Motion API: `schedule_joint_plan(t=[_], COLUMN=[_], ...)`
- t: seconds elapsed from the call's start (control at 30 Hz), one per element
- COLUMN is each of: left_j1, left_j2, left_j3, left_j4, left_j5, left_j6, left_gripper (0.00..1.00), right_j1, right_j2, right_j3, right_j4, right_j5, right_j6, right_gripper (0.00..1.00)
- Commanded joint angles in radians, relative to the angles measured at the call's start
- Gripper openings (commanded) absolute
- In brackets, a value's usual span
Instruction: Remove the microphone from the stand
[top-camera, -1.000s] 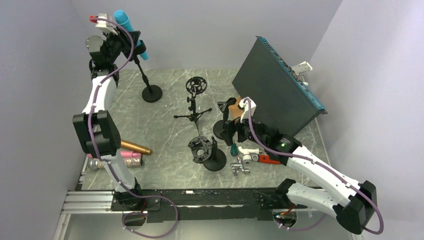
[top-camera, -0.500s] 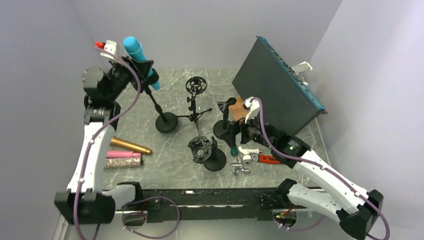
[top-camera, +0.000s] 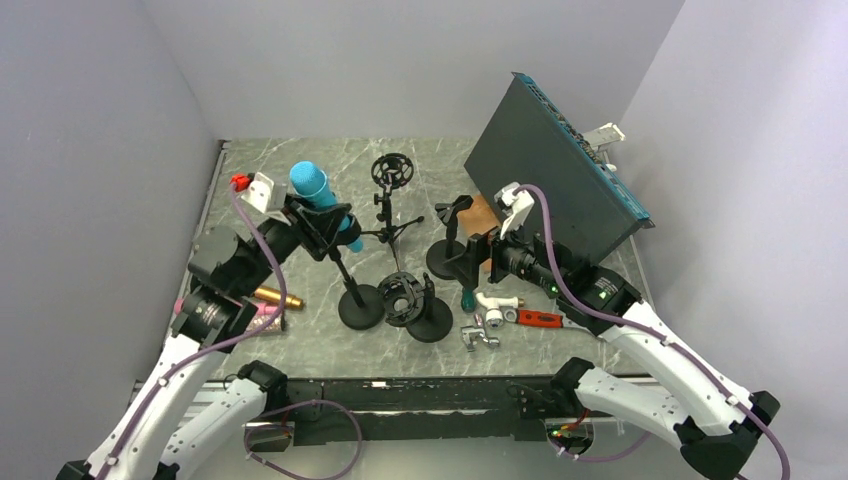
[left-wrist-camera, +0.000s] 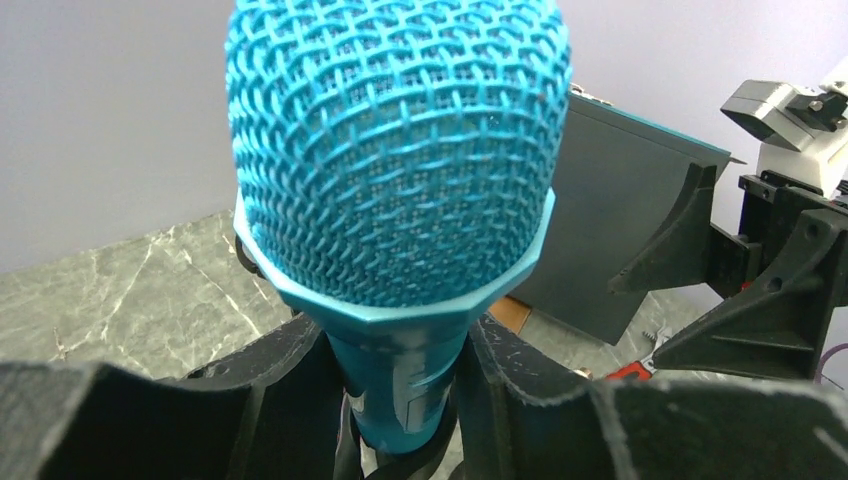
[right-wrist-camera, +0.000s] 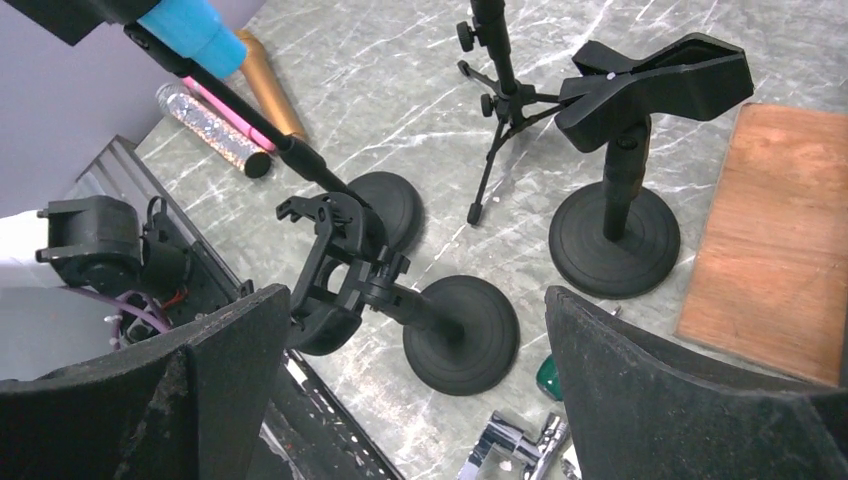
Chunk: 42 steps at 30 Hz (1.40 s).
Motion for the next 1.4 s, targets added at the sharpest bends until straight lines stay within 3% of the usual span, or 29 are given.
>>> schedule_joint_plan(t=[0.0, 0.07, 0.17, 0.3, 0.6, 0.83, 0.93, 1.17, 1.37], left_j1=[-0.060, -0.100, -0.132, -0.132, -0.132, -0.133, -0.133, -0.133, -0.132], left_j2=[-0.051, -0.063, -0.086, -0.102, -0.137, -0.384, -0.489, -0.660, -0.804], left_j3=[-0.045, -0.072, -0.083, -0.049, -0.001, -0.074, -0.111, -0.209, -0.283], left_j4=[0.036, 0.047, 0.027, -0.056, -0.208, -0.372, -0.451, -0.621, -0.612], left_j5=[-0.102, -0.110, -0.136, -0.143, -0.056, -0.152, -0.122, -0.087, -0.108], left_j6=[-0.046, -0.066, -0.082, -0.107, -0.172, -0.249, -0.297, -0.443, -0.532], left_gripper=[0.01, 0.11, 0.42, 0.75, 0.83, 0.92, 0.95, 0.99, 0.99], right_j1=[0.003, 0.003, 0.003, 0.002, 0.046, 0.192, 0.242, 0.269, 0.279], right_j2=[-0.026, -0.029, -0.011, 0.022, 0.152, 0.285, 0.354, 0.453, 0.527], right_j3=[0.044, 0.040, 0.050, 0.088, 0.226, 0.393, 0.485, 0.601, 0.716], right_j4=[-0.023, -0.015, -0.010, -0.005, -0.015, -0.009, -0.013, -0.006, 0.001], right_j5=[-0.018, -0.030, -0.071, -0.082, -0.066, 0.030, 0.038, 0.079, 0.077], right_j6=[0.030, 0.050, 0.075, 0.110, 0.116, 0.060, 0.043, -0.058, -0.111], right_gripper=[1.00, 1.00, 1.00, 1.00, 1.00, 1.00, 1.00, 1.00, 1.00])
